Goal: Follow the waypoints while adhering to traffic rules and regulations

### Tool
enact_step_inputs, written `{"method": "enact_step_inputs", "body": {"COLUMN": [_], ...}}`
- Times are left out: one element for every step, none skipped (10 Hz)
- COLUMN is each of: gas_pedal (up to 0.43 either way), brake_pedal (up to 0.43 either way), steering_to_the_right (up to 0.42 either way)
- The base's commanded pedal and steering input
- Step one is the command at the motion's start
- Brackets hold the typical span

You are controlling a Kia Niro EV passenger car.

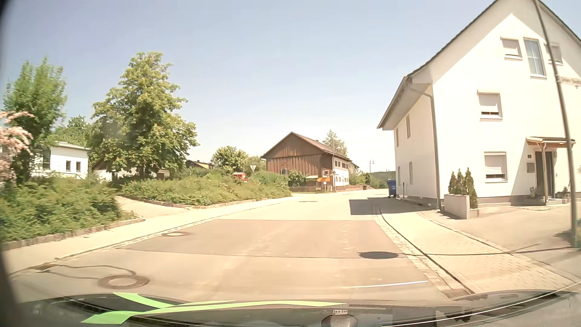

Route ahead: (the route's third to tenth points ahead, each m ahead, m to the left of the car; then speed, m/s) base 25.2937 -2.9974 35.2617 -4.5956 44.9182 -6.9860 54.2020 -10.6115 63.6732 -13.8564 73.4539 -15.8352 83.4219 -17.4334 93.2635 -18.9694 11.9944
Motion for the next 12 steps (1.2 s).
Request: {"method": "enact_step_inputs", "body": {"gas_pedal": [0.240, 0.240, 0.228, 0.220, 0.220, 0.220, 0.220, 0.220, 0.220, 0.220, 0.220, 0.220], "brake_pedal": [0.000, 0.000, 0.000, 0.000, 0.000, 0.000, 0.000, 0.000, 0.000, 0.000, 0.000, 0.000], "steering_to_the_right": [0.026, 0.026, 0.026, 0.026, 0.026, 0.026, 0.026, 0.026, 0.027, 0.028, 0.028, 0.028]}}
